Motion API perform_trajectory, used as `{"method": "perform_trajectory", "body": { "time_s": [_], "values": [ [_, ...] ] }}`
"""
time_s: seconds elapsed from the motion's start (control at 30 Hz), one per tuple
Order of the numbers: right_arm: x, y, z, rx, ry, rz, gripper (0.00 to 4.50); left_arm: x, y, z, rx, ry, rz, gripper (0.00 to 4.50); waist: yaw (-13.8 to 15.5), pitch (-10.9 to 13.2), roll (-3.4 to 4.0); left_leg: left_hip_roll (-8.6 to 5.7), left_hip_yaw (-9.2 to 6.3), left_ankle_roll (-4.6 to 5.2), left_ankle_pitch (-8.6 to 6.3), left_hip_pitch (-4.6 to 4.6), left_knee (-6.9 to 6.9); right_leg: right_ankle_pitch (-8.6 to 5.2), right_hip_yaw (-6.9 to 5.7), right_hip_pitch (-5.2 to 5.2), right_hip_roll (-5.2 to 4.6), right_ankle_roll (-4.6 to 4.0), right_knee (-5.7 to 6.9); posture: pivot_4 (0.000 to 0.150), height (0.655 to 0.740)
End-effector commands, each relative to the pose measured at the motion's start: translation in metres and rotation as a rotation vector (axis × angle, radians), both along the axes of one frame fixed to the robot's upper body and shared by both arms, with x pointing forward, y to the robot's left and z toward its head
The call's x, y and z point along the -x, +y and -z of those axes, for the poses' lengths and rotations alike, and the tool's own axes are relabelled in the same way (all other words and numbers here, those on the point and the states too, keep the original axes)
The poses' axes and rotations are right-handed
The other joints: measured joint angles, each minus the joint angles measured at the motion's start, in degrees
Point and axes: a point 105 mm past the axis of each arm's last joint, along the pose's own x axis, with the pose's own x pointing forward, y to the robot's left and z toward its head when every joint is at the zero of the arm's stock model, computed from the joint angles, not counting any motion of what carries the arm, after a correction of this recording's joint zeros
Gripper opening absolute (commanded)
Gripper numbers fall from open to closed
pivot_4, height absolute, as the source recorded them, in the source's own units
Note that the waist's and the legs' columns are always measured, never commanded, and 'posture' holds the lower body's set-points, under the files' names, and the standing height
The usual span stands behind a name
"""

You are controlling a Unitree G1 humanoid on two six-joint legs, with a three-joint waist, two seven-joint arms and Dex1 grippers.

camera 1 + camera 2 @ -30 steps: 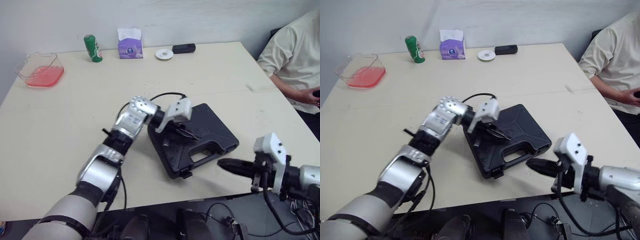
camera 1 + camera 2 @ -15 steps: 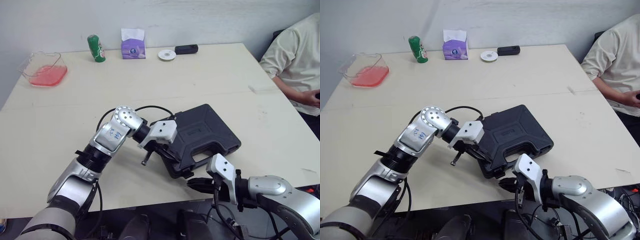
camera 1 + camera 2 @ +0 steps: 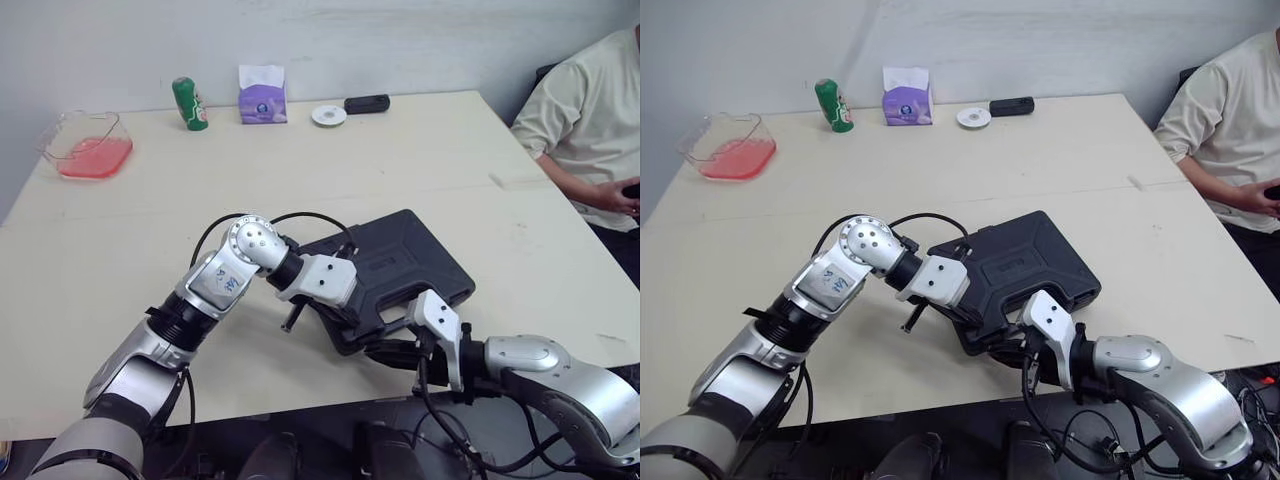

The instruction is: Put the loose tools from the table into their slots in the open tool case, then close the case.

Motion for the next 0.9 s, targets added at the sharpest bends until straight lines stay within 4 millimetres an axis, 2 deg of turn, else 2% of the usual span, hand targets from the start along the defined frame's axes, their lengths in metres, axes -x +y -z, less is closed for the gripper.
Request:
{"method": "perform_trajectory", "body": {
  "time_s": [0.03,0.1,0.17,0.23,0.27,0.33,0.4,0.47,0.57,0.7,0.83,0.9],
  "values": [
    [0.0,-0.002,-0.022,0.001,-0.122,-0.016,0.0,0.006,0.009,0.035,-0.104,0.105,-0.053,0.06,0.0,0.0,0.04,0.01,0.0,0.0,0.0,0.17,-0.07,-0.01,0.0,0.19,0.0,-0.01,-0.07,0.15,0.74],
    [0.001,-0.017,-0.034,0.002,-0.151,0.011,0.0,0.01,0.005,0.007,0.057,0.218,-0.085,0.06,0.0,0.0,0.04,0.04,0.0,0.05,-0.03,0.65,-0.35,-0.03,0.0,0.66,0.01,-0.05,-0.29,0.15,0.74],
    [0.009,-0.037,-0.055,-0.027,-0.149,0.01,0.64,0.016,0.017,-0.033,0.231,0.405,-0.111,0.64,0.0,0.1,0.15,0.05,0.0,0.07,-0.04,0.61,-0.37,-0.03,0.0,0.64,0.02,-0.05,-0.32,0.15,0.74],
    [0.016,-0.052,-0.07,-0.025,-0.159,0.0,1.14,0.018,0.032,-0.057,0.322,0.487,-0.149,1.08,0.0,0.6,0.13,0.04,0.03,0.13,-0.07,0.46,-0.34,-0.03,0.05,0.48,0.03,-0.04,-0.26,0.15,0.74],
    [0.018,-0.062,-0.078,-0.019,-0.169,0.009,1.76,0.015,0.04,-0.066,0.36,0.506,-0.191,1.69,0.0,0.7,0.0,0.1,0.01,0.12,-0.07,0.36,-0.33,-0.03,0.01,0.4,0.06,-0.04,-0.19,0.15,0.74],
    [0.018,-0.095,-0.099,0.0,-0.182,0.087,2.68,0.01,0.07,-0.086,0.443,0.538,-0.318,2.53,-0.1,0.7,-0.06,0.26,-0.05,0.07,-0.09,0.34,-0.33,-0.05,-0.11,0.39,0.16,-0.09,-0.2,0.15,0.74],
    [0.021,-0.122,-0.113,0.023,-0.183,0.151,3.76,0.012,0.097,-0.102,0.508,0.564,-0.394,3.56,-0.4,0.7,-0.01,0.26,-0.01,0.05,-0.1,0.42,-0.38,-0.08,-0.07,0.4,0.15,-0.14,-0.21,0.15,0.74],
    [0.022,-0.144,-0.12,0.053,-0.189,0.21,4.5,0.017,0.12,-0.11,0.536,0.576,-0.467,4.46,-0.5,0.7,-0.01,0.26,0.01,0.05,-0.1,0.56,-0.51,-0.09,-0.05,0.5,0.15,-0.16,-0.22,0.15,0.74],
    [0.02,-0.175,-0.125,0.097,-0.216,0.308,4.5,0.019,0.166,-0.099,0.504,0.499,-0.661,4.46,-0.8,0.8,0.02,0.25,0.04,0.04,-0.1,0.62,-0.6,-0.11,-0.02,0.53,0.11,-0.18,-0.35,0.15,0.74],
    [0.012,-0.207,-0.127,0.167,-0.287,0.406,4.5,0.022,0.208,-0.092,0.478,0.406,-0.842,4.46,-1.2,0.9,0.08,0.25,0.1,-0.01,-0.08,0.65,-0.8,-0.12,0.05,0.51,0.09,-0.21,-0.48,0.15,0.74],
    [0.006,-0.224,-0.127,0.205,-0.315,0.447,4.5,0.023,0.23,-0.099,0.536,0.369,-0.935,4.46,-1.1,1.0,0.34,0.24,0.08,-0.02,-0.09,0.63,-0.81,-0.12,0.01,0.52,0.04,-0.22,-0.5,0.15,0.74],
    [0.002,-0.225,-0.125,0.209,-0.318,0.437,4.5,0.025,0.23,-0.095,0.527,0.352,-0.939,4.46,-1.1,1.1,0.46,0.24,0.08,-0.03,-0.09,0.63,-0.84,-0.12,0.01,0.51,0.04,-0.22,-0.52,0.15,0.74]
  ]
}}
